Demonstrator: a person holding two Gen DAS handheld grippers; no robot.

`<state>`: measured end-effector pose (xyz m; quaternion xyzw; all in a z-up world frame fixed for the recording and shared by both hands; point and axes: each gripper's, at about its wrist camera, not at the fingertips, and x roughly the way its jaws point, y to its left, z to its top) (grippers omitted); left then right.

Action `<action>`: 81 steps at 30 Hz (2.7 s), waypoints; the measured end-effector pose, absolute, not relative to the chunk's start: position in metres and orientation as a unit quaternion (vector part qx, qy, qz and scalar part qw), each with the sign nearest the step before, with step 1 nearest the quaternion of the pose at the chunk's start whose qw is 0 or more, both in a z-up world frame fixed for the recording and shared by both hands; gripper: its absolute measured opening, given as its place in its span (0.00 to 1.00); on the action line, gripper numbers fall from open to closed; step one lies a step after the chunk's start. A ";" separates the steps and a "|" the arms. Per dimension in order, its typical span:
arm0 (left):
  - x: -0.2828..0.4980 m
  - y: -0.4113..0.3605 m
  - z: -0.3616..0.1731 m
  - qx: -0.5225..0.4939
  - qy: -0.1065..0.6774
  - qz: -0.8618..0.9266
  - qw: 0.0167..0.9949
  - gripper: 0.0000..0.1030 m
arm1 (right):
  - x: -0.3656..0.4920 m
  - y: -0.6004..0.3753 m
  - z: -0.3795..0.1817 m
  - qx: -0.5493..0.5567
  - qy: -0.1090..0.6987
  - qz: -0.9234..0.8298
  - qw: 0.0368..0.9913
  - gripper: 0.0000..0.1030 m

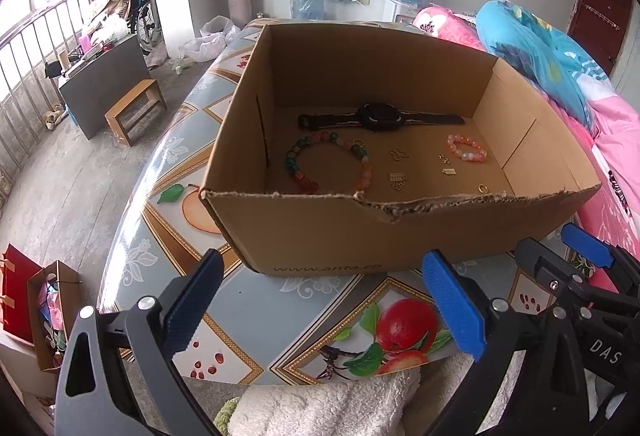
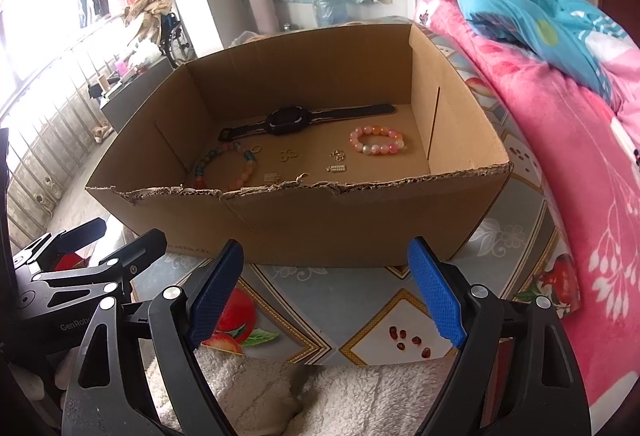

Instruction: Organize jewelry

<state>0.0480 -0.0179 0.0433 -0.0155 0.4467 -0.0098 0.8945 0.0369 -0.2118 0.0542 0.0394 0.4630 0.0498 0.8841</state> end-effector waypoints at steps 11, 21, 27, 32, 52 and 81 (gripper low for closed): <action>0.048 -0.016 0.043 -0.016 0.448 -0.010 0.894 0.95 | 0.038 -0.211 0.054 0.036 0.465 0.050 0.883 0.78; 0.048 -0.020 0.045 -0.014 0.448 -0.015 0.894 0.95 | 0.039 -0.211 0.054 0.036 0.466 0.051 0.883 0.78; 0.047 -0.022 0.045 -0.011 0.449 -0.017 0.894 0.95 | 0.039 -0.213 0.056 0.036 0.465 0.051 0.883 0.78; 0.047 -0.023 0.045 -0.009 0.449 -0.016 0.894 0.95 | 0.039 -0.214 0.056 0.036 0.465 0.051 0.883 0.78; 0.048 -0.025 0.044 -0.007 0.450 -0.015 0.893 0.95 | 0.038 -0.216 0.054 0.039 0.466 0.053 0.882 0.78; 0.048 -0.024 0.045 -0.007 0.449 -0.009 0.893 0.95 | 0.036 -0.218 0.056 0.040 0.465 0.053 0.883 0.78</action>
